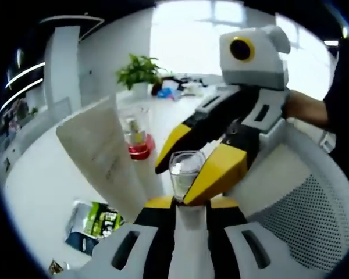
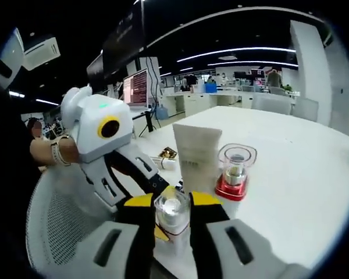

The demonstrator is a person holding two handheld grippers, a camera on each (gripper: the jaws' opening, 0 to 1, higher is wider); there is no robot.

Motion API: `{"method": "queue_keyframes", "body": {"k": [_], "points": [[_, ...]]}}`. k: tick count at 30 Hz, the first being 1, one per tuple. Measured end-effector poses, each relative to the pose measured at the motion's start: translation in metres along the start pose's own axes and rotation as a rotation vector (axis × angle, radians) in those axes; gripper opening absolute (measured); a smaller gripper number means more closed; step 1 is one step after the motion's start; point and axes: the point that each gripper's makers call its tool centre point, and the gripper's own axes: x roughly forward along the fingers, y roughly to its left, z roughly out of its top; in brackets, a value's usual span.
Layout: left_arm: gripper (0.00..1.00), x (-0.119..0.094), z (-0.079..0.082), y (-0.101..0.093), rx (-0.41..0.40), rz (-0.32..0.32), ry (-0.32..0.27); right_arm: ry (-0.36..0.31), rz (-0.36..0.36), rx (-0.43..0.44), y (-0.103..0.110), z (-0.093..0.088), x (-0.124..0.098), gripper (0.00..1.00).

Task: Arrange the skincare products in the storage area until every visible bottle or jar stands upright without overlapping.

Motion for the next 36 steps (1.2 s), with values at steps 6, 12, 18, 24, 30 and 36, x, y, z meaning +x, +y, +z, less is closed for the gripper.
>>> {"method": "queue_keyframes", "body": {"k": [6, 12, 18, 24, 30, 36], "points": [[0.16, 0.013, -0.003, 0.001, 0.022, -0.007, 0.028, 0.036, -0.035, -0.01, -0.008, -0.009, 0.0, 0.21], [0.16, 0.02, -0.006, 0.004, 0.035, 0.011, 0.045, 0.049, -0.058, 0.004, -0.016, -0.016, 0.001, 0.22], [0.16, 0.018, -0.006, 0.003, 0.05, 0.0, 0.028, 0.057, -0.06, 0.002, -0.015, -0.016, 0.0, 0.22], [0.17, 0.018, -0.005, 0.001, 0.085, -0.005, 0.021, 0.063, -0.052, 0.027, -0.015, -0.017, -0.004, 0.24], [0.19, 0.019, -0.006, 0.003, 0.088, 0.001, 0.026, 0.08, -0.056, 0.053, -0.015, -0.02, -0.006, 0.29], [0.21, 0.017, -0.01, 0.007, 0.088, 0.012, 0.04, 0.133, -0.045, 0.041, -0.014, -0.028, -0.008, 0.29]]}}
